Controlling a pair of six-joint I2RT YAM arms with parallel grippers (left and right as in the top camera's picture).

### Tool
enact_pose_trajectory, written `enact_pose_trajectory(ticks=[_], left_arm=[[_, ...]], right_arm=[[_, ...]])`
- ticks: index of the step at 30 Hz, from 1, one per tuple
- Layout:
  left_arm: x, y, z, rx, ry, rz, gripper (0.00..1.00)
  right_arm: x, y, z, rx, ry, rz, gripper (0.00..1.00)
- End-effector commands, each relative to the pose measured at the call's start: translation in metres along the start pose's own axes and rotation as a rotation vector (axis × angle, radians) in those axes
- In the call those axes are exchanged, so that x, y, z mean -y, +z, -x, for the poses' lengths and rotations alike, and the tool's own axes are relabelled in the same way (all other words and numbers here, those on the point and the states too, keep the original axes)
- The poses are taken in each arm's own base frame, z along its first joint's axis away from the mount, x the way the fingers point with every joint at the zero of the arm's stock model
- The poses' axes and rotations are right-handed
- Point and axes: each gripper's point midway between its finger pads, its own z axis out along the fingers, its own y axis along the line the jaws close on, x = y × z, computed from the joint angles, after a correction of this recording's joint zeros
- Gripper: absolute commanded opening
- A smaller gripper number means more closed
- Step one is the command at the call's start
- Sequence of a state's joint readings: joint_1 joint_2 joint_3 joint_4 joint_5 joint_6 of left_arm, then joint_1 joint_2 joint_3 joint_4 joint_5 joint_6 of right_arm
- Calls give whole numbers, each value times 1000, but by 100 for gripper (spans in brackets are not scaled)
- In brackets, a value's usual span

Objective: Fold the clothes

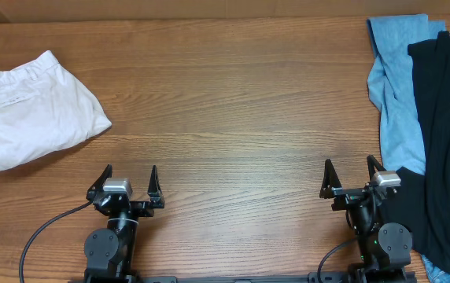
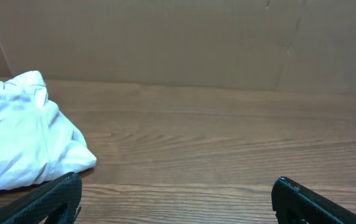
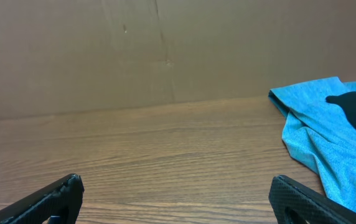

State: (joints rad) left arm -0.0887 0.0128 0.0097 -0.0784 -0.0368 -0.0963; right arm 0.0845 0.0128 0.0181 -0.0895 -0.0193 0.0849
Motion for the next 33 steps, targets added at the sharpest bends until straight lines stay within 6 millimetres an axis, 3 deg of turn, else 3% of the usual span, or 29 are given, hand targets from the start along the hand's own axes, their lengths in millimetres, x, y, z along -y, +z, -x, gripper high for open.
enact_pose_trajectory(ticks=[1, 19, 23, 33], left_arm=[[0, 0, 1, 8, 21, -4, 100], [8, -1, 5, 16, -43, -50, 100], [14, -5, 15, 13, -68, -77, 100], [14, -22, 64, -46, -68, -48, 100]], right_arm=[[2, 0, -1, 8, -4, -6, 100], [-1, -2, 8, 9, 60, 6, 100], [8, -8, 20, 3, 99, -63, 100], [18, -16, 49, -98, 96, -169, 100]])
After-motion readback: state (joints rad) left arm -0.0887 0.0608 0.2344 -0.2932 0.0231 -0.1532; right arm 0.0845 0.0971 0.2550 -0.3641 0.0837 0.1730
